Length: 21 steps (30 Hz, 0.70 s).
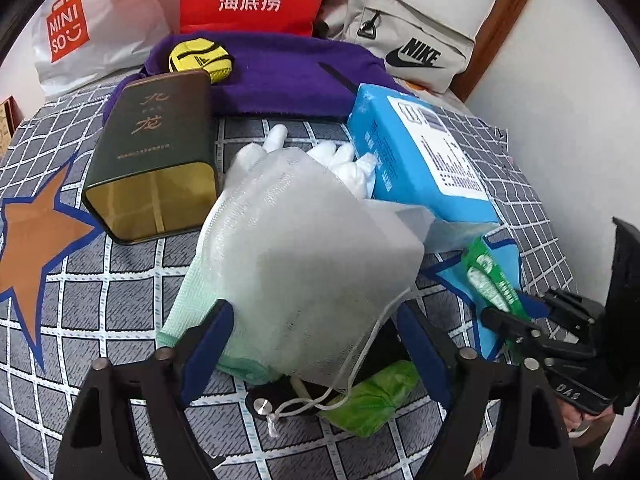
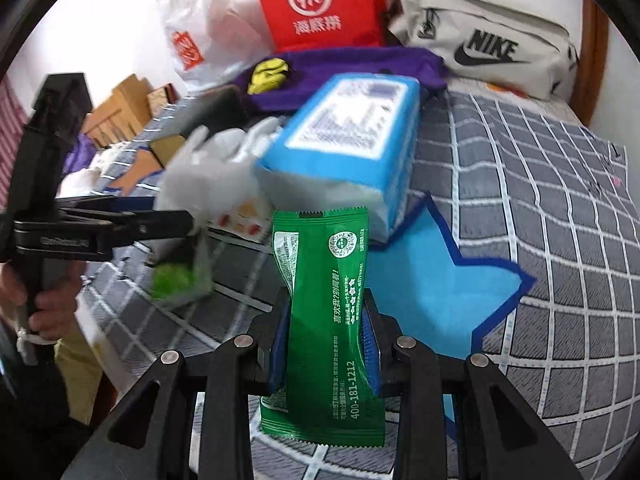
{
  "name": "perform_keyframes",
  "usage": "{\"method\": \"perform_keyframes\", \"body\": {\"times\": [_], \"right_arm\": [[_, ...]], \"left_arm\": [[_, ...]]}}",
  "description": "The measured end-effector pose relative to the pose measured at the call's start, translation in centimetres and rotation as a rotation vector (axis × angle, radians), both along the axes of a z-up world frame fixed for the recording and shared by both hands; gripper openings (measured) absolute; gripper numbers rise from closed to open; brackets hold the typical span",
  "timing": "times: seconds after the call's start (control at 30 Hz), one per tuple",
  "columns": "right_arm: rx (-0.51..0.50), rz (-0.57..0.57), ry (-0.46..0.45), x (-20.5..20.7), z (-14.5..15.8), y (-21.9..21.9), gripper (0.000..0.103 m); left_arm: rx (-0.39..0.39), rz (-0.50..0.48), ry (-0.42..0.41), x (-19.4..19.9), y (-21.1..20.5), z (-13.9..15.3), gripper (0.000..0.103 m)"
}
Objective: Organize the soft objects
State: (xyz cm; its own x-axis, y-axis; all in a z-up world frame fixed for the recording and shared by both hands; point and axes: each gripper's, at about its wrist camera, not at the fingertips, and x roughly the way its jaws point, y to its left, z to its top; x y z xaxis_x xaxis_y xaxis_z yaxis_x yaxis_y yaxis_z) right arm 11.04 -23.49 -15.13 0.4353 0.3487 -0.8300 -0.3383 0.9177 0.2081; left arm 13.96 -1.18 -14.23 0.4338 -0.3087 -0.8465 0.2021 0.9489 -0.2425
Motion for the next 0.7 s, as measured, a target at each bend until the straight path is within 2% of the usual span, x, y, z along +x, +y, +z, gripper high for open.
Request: {"method": "perform_keyframes", "body": {"times": [0.1,0.2,0.33,0.4,0.7], "right_arm": [[0.001,-0.001,0.016,0.3,-0.7,0.1,0.032],[0.010,-0.003,0.010,0.4,-0.9,0.2,0.032],[0.012,0.002,0.008,0.3,-0.8,0.2,0.032],[0.015,-0.002,0.009,0.2,-0.8,0.1,0.032],[0.028,-0.024,-0.007,-0.7,0.6,0.2,0.032]], "left_arm": [[-0.021,0.004,0.007,0.0,0.4,0.1,0.041],[-0.033,0.000,0.000,-0.1,0.8,0.1,0.023],[-0.031,-0.003,-0.026,-1.0,1.7,1.0,0.019],[-0.020,0.013,-0.037,-1.2,2.3,1.4,0.013],[-0.024,0.096,-0.077,-2.2,5.7,2.9,0.011]]}}
